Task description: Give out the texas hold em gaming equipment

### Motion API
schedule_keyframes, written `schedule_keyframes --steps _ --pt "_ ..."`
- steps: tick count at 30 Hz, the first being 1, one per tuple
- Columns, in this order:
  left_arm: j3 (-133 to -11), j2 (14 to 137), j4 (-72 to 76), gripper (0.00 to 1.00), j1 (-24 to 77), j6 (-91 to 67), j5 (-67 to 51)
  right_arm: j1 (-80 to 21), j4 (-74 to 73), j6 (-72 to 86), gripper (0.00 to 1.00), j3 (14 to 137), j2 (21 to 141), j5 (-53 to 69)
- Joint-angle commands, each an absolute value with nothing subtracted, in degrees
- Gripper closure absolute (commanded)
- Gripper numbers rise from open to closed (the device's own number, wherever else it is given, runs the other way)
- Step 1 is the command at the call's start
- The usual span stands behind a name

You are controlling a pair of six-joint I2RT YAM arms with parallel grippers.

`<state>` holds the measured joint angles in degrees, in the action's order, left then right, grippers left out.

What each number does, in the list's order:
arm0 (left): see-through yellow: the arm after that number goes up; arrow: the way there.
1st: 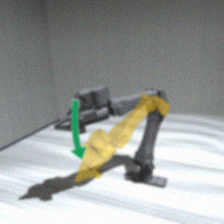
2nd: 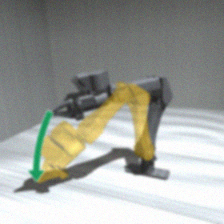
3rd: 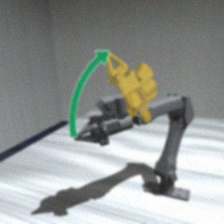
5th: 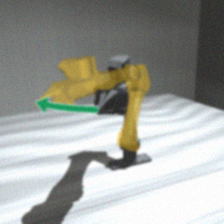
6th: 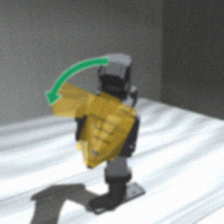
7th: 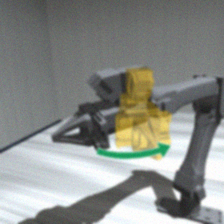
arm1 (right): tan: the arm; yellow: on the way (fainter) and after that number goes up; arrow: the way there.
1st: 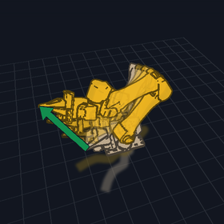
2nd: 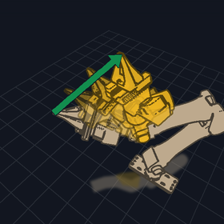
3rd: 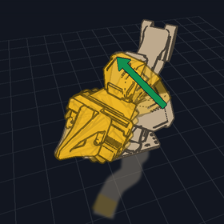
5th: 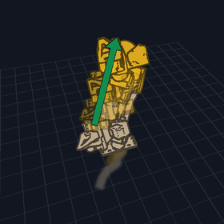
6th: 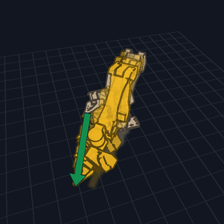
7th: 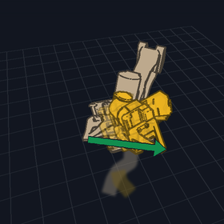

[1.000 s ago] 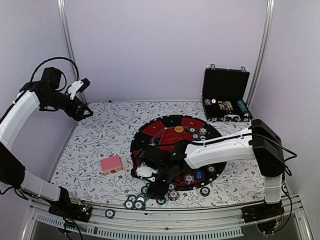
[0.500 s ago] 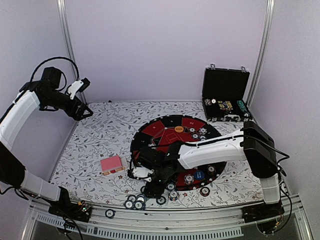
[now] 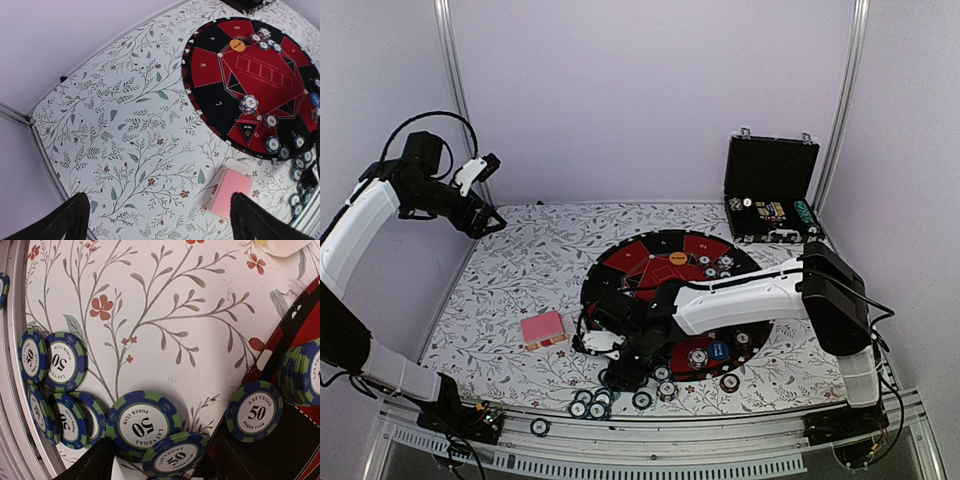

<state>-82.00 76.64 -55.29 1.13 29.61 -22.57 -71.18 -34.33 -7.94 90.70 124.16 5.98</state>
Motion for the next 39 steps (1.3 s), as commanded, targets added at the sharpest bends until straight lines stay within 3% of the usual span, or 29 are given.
schedule_keyframes --steps 1,17,26,32,39 --pt "-83.4 77.3 -56.3 0.0 1.7 30.1 -22.5 -71.2 -30.3 -8.3 0.29 91.7 128.0 9.6" --pt "-83.0 76.7 -56.3 0.0 1.7 30.6 -22.0 -71.2 -30.2 -6.9 0.48 93.3 130.3 7.6" --pt "-82.8 76.8 -56.0 0.0 1.7 30.3 -22.4 -70.2 -31.2 -8.0 0.46 94.4 129.7 7.9" --pt "-82.9 76.8 -56.0 0.0 1.7 30.3 -22.3 -69.8 -31.1 -7.6 0.57 95.7 130.4 6.5" --pt "-82.7 76.9 -55.8 0.0 1.7 30.2 -22.3 -67.7 -29.6 -6.5 0.82 93.9 128.3 5.2"
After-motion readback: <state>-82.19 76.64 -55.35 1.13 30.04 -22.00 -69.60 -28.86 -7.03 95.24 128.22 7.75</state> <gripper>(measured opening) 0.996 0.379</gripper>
